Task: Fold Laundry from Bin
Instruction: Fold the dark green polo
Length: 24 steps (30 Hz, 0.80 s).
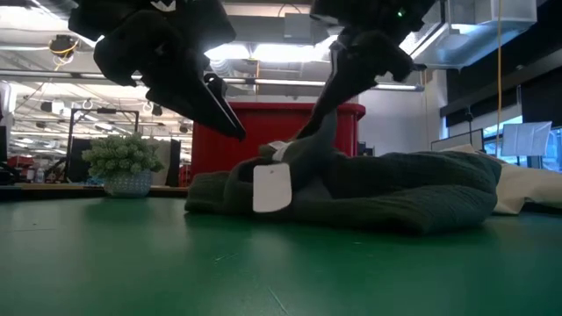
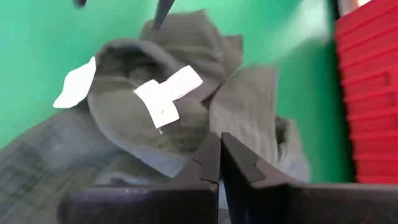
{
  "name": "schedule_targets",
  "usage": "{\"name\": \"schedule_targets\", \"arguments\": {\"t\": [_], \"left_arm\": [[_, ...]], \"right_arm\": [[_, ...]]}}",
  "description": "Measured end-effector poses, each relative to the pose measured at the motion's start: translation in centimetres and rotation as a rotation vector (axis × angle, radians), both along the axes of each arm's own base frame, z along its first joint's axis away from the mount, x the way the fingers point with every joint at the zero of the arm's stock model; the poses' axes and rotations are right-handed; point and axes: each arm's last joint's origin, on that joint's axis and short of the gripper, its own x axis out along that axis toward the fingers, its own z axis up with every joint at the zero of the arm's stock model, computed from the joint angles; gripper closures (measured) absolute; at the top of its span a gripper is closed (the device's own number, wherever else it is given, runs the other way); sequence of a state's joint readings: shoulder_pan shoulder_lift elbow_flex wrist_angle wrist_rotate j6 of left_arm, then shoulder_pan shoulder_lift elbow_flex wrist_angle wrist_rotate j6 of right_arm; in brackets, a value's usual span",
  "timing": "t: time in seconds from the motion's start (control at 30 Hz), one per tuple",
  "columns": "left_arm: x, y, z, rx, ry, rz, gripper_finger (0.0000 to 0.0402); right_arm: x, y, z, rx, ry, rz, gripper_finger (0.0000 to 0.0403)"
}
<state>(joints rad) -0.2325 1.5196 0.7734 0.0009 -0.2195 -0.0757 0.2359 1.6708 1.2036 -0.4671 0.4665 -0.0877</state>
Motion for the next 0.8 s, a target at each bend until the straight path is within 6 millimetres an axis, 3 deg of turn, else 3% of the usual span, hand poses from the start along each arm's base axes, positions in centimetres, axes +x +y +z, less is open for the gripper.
{"name": "schedule_targets", "arguments": {"t": [0.3,0.8], "left_arm": [[0.1,0.0,0.1,0.021,-0.016,-0.021,0.0166],[-0.2,-0.1,-0.3,0.173,0.029,-0.037,0.0164]], "right_arm": [[-1.1,-0.4,2.7,-0.014,-0.093,-0.025,0.0402],[-1.1,-0.4,2.7,-0.019,-0.096,-0.03,0.0403]]}}
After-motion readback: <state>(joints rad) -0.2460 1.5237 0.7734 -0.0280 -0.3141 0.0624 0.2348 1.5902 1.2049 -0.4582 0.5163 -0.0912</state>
